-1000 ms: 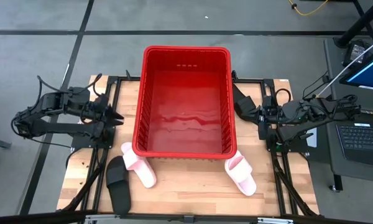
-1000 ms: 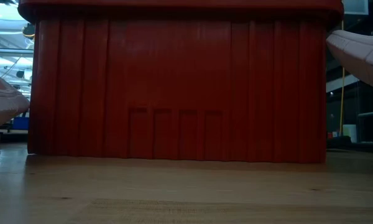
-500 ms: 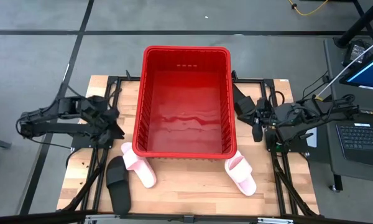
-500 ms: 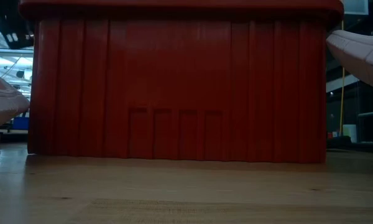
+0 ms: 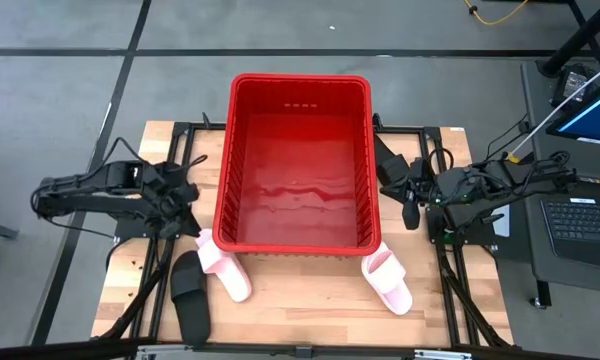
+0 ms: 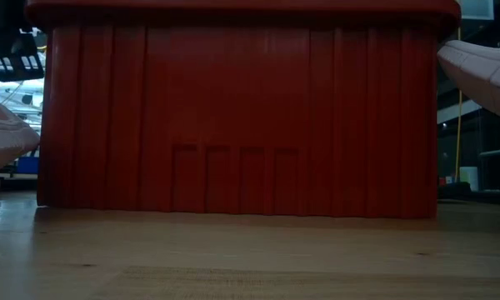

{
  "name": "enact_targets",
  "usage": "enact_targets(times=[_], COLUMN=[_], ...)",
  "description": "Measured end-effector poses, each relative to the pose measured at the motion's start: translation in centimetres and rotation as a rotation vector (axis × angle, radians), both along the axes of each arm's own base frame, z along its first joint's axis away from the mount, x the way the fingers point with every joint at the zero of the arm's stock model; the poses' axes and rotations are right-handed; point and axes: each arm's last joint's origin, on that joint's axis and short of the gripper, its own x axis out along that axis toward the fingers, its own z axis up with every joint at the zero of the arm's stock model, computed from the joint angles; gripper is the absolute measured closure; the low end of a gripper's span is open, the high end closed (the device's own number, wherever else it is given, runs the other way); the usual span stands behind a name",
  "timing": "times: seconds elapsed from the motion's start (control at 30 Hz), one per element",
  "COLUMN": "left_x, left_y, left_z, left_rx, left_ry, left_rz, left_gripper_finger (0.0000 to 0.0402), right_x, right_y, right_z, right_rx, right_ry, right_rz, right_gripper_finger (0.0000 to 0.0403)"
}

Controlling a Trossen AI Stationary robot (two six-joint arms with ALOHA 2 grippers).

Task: Pick and place slides into bin
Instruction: Put the left pink slide into the bin

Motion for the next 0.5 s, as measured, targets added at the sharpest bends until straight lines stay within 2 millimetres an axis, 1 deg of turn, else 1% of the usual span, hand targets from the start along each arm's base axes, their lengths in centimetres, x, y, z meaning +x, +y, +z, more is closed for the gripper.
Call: enact_targets(times=[0.1,0.23,0.5], left_x=[0.3,0.4,0.8], left_y=[-0.2,-0.6,-1.1], left_z=[-0.4,-1.5,-3.6], left_rx=[-0.025,-0.031,0.022], left_ry=[0.010,0.046,0.077], left_rz=[0.000,-0.040,-0.068], left_gripper_finger=[0.0276,0.0276,0.0277], right_x=[0.0,0.0,0.0], right_y=[0.0,0.0,0.0], right_z=[0.0,0.0,0.0], right_rx=[-0.001,-0.001,-0.002], right_ry=[0.000,0.000,0.001], right_rz=[0.000,-0.001,-0.001], right_gripper_finger=[0.0397,0.0397,0.0397])
